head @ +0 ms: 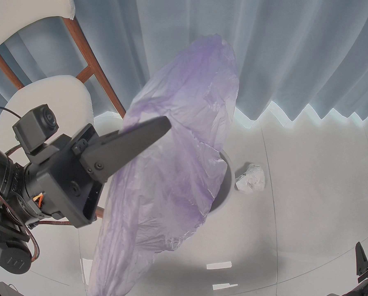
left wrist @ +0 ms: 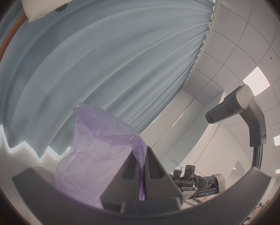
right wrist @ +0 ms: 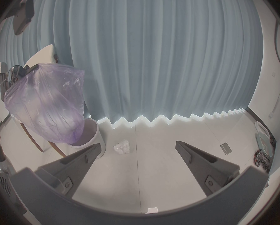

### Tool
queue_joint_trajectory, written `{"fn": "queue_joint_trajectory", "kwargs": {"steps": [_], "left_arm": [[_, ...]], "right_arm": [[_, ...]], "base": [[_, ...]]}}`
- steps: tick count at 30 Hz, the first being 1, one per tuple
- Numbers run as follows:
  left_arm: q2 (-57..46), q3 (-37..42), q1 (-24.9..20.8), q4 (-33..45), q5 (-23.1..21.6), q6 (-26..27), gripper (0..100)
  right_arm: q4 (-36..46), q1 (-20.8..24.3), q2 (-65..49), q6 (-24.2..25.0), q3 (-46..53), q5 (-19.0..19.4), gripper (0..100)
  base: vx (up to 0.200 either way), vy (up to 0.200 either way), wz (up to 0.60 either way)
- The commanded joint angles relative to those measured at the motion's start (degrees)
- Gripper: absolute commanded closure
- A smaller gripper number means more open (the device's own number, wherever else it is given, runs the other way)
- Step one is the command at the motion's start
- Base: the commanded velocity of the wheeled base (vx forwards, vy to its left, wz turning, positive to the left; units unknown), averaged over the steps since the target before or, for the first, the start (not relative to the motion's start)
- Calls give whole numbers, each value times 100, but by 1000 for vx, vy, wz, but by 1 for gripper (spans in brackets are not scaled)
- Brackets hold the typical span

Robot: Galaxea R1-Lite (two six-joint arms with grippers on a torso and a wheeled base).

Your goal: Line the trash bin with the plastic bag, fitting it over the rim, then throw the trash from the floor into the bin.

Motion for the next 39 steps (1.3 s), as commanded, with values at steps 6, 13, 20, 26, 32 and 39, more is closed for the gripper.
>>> {"fn": "queue_joint_trajectory", "kwargs": {"steps": [6, 13, 20, 26, 32, 39], "left_arm": [[45, 50, 0, -4, 6, 4, 100], [274, 243, -9, -4, -3, 346, 100], [959, 270, -9, -12, 6, 1102, 100], [1170, 261, -44, -12, 15, 1375, 100], [1188, 278, 0, -4, 32, 1375, 100], [1390, 305, 114, -4, 76, 1375, 100]], "right_arm": [[-1, 7, -101, 0, 101, 2, 0], [-1, 7, -101, 0, 101, 2, 0], [-1, 7, -101, 0, 101, 2, 0], [-1, 7, -101, 0, 101, 2, 0], [-1, 7, -101, 0, 101, 2, 0], [-1, 7, -101, 0, 101, 2, 0]], "base": [[0, 0, 0], [0, 0, 0], [0, 0, 0], [0, 0, 0], [0, 0, 0], [0, 0, 0]]}}
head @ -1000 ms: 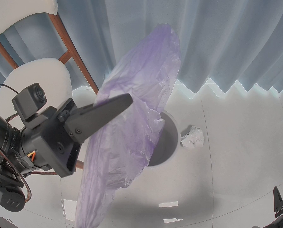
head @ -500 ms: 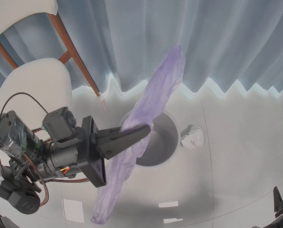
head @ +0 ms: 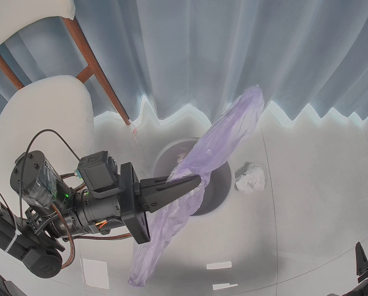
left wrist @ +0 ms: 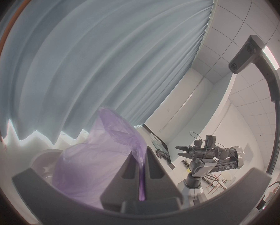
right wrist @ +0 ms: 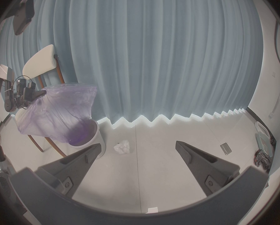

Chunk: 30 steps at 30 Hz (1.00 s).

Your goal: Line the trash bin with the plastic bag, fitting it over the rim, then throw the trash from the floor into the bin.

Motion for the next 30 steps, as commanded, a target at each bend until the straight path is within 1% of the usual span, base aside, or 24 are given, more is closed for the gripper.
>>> {"fn": "queue_joint_trajectory", "kwargs": {"steps": [1, 5, 8, 13, 15, 16, 19, 20, 22, 23, 30], "left_arm": [[125, 11, 113, -1, 28, -3, 100], [213, 37, 148, -1, 274, 6, 100], [213, 64, 148, -1, 318, 41, 100], [265, 134, 148, -1, 327, 481, 100], [283, 152, 148, -1, 344, 568, 100], [292, 152, 148, -1, 362, 577, 100], [257, 152, 139, -1, 564, 568, 100], [239, 152, 121, -1, 722, 560, 100], [239, 152, 113, -1, 766, 560, 100], [239, 134, 113, -1, 881, 560, 100], [248, 125, 42, -1, 1012, 568, 100]], "right_arm": [[-1, 2, -101, 0, 101, 2, 0], [-1, 2, -101, 0, 101, 2, 0], [-1, 2, -101, 0, 101, 2, 0], [-1, -7, -101, -35, 101, -16, 0], [-1, 2, -101, 9, 101, 2, 0], [-1, -7, -101, 0, 101, -7, 0], [-1, -7, -101, 0, 101, -7, 0], [-1, 2, -101, -9, 101, -7, 0], [-1, -7, -101, -9, 101, -7, 0], [-1, 2, -101, -18, 101, 11, 0], [-10, 2, -101, -114, 101, 46, 0]], "base": [[0, 0, 0], [0, 0, 0], [0, 0, 0], [0, 0, 0], [0, 0, 0], [0, 0, 0], [0, 0, 0], [0, 0, 0], [0, 0, 0], [0, 0, 0], [0, 0, 0]]}}
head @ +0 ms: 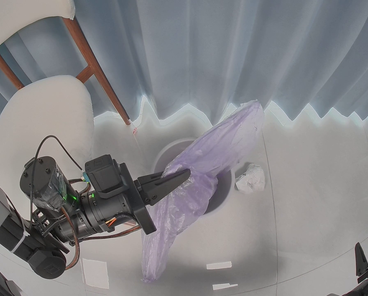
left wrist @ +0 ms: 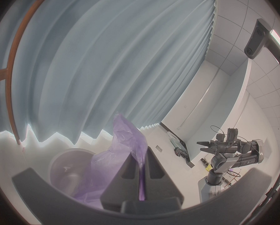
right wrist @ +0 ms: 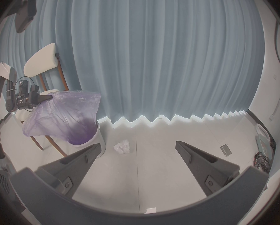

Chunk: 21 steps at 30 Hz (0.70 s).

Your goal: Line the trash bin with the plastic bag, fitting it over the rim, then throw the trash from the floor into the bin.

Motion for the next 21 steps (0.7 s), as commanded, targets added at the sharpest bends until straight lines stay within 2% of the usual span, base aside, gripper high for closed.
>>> {"fn": "queue_joint_trajectory", "kwargs": {"steps": [1, 8, 12, 15, 19, 20, 21], "left_arm": [[-6, 23, -63, -1, 3, -3, 100], [29, 23, -63, -1, 3, 6, 100], [12, 14, -37, -1, 12, 6, 100], [12, 23, -63, -1, 12, 14, 100], [-6, 58, -46, -1, 29, 58, 100], [-23, 67, -54, -1, 47, 41, 100], [-23, 76, -54, -1, 56, 41, 100]], "right_arm": [[-15, -2, -101, -129, 101, 86, 0], [-68, -2, -101, -58, 101, 68, 0], [-1378, 7, -48, 73, 101, 103, 0], [-1439, 42, 22, 65, 101, 156, 0], [-1184, 51, 75, 135, 31, 701, 0], [-973, 68, 127, 293, 5, 956, 0], [-886, 77, 154, 381, -4, 1035, 0]], "base": [[0, 0, 0], [0, 0, 0], [0, 0, 0], [0, 0, 0], [0, 0, 0], [0, 0, 0], [0, 0, 0]]}}
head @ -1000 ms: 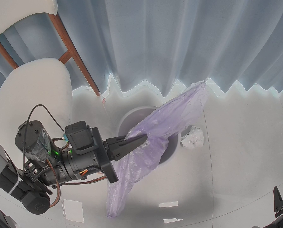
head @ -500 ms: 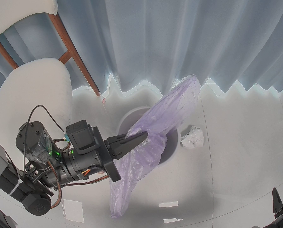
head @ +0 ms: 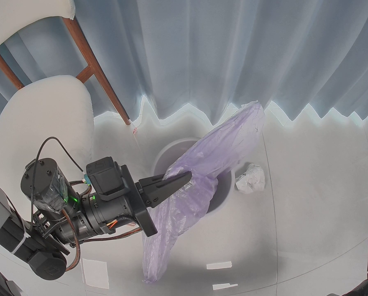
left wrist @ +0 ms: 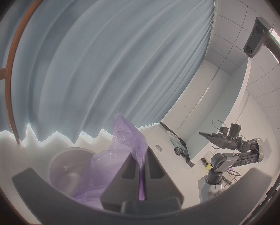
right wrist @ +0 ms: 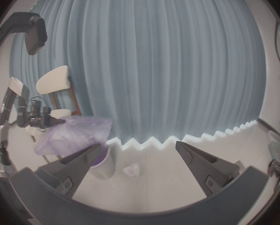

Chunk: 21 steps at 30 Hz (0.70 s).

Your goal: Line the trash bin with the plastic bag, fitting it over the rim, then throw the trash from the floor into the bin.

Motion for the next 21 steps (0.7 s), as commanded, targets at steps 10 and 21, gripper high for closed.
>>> {"fn": "queue_joint_trajectory", "kwargs": {"steps": [10, 21], "left_arm": [[-34, 43, 71, -1, 197, 25, 100], [1, 87, 141, -10, 171, 43, 100]], "right_arm": [[1580, 48, 1039, 1841, -1217, 2308, 0], [1580, 92, 3026, 1947, -1446, 3530, 0]], "base": [[0, 0, 0], [0, 0, 0]]}}
